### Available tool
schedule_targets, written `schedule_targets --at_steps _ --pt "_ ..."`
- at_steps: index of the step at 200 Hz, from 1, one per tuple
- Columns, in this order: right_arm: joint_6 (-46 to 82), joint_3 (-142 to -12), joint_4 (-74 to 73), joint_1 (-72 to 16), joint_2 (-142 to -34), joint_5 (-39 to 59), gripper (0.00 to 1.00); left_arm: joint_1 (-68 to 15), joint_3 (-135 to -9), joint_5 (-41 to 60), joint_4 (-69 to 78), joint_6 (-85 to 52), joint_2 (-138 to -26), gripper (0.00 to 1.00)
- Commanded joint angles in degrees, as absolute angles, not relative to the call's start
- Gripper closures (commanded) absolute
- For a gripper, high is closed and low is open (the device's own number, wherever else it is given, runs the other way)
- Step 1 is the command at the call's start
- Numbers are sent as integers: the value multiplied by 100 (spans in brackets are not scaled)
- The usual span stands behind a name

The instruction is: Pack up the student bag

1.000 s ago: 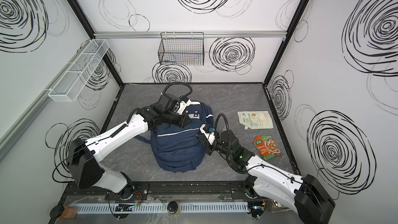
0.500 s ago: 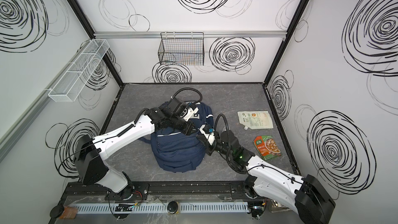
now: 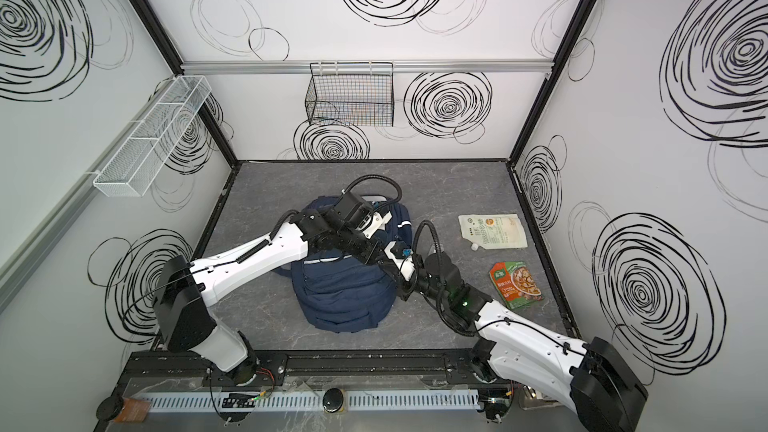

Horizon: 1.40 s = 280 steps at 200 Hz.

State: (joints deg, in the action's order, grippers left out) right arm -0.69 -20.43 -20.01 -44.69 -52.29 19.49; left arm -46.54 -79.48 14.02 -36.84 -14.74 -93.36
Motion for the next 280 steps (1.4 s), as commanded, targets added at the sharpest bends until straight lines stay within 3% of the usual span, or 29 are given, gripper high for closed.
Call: schedule_targets --at_steps 1,71,188,213,231,239,247,280 --pt "-210 -2215 -2576 -4504 -4931 1911 100 -4736 -8105 1018 -4061 -1230 -9506 60" --pt "-211 -2232 -2480 -4522 -4860 1762 100 -4742 -8110 798 -4024 -1304 -9574 100" --pt "-202 -2410 -2527 -4582 -5050 1720 100 -3993 -7371 444 -2593 -2203 -8510 100" --pt "-280 -2518 -2405 -4740 -5159 1731 100 -3692 -6902 914 -1972 -2666 -8212 100" --pt "-104 -2527 -2363 -4742 -5100 1531 100 -3556 -6857 1519 -1905 -2037 -8025 100" --pt "-57 -2507 -2396 -4737 -5034 1417 100 -3549 -6897 1659 -2099 -1581 -7915 85" --pt "-64 -2480 -2426 -4726 -4975 1356 100 -3571 -6889 1826 -2335 -1107 -7790 78" --pt "-114 -2442 -2486 -4653 -4825 1347 100 -3831 -6534 2199 -3215 485 -7287 65"
